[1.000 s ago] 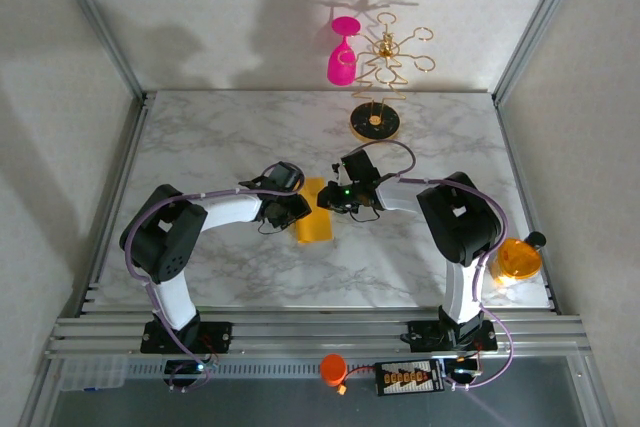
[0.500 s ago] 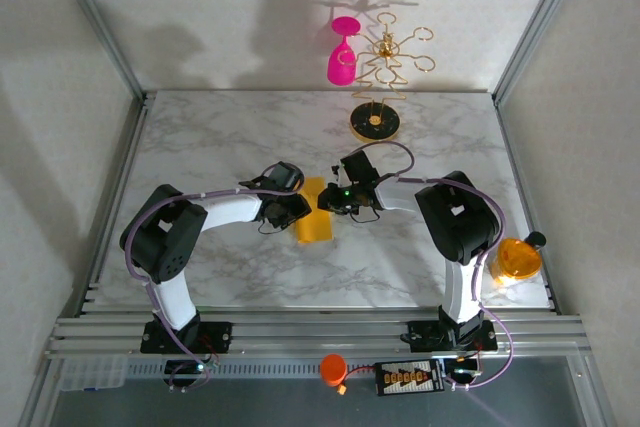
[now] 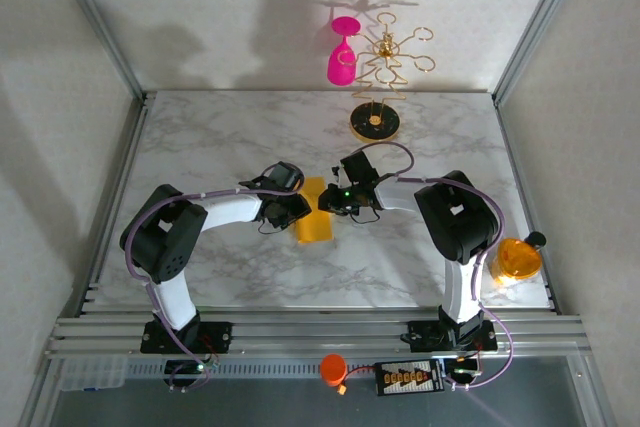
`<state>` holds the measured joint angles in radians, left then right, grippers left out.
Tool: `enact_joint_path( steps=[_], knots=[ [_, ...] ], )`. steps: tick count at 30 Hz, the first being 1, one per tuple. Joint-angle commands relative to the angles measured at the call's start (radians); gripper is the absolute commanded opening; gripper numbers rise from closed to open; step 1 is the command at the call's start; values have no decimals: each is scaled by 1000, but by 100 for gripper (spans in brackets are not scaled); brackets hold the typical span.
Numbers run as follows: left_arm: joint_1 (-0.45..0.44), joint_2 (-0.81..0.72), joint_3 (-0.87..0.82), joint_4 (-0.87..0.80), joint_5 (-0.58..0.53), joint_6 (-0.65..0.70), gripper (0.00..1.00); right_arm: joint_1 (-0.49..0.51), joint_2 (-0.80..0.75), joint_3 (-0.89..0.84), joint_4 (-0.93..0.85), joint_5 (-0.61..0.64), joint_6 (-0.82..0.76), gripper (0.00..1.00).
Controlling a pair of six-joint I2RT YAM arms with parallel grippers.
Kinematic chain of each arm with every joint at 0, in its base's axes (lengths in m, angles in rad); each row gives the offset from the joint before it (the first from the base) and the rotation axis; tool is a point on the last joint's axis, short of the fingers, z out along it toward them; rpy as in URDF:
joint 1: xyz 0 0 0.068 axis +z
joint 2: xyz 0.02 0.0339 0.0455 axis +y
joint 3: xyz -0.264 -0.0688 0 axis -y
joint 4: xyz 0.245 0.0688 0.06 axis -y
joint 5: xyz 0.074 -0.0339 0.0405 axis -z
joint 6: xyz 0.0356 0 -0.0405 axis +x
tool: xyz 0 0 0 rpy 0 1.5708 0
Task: Fold a paper plane with a square sheet of paper (pick it up from the middle)
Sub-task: Hold the square sheet of paper at the center of the table.
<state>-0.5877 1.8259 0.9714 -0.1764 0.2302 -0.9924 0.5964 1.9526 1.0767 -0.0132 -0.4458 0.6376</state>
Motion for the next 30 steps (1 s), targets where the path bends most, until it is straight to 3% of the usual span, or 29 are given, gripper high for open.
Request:
enact_joint_path(
  steps=[1,9,17,20,26,30],
  knots=[
    [-43,250,-112,21,20,-27,41,11,33,18,-78,37,-31,16],
    [-41,169,-73,-5,9,-11,41,10,91,-4,-168,94,-50,14],
    [2,-40,88,-225,-159,58,49,6,145,-11,-260,171,-73,9],
    [21,-108,99,-237,-194,80,49,6,165,-8,-288,203,-76,8],
    [28,-186,113,-65,-24,125,43,6,179,-3,-315,256,-68,7],
    [28,-148,111,11,86,141,33,7,190,5,-318,262,-64,6]
  ],
)
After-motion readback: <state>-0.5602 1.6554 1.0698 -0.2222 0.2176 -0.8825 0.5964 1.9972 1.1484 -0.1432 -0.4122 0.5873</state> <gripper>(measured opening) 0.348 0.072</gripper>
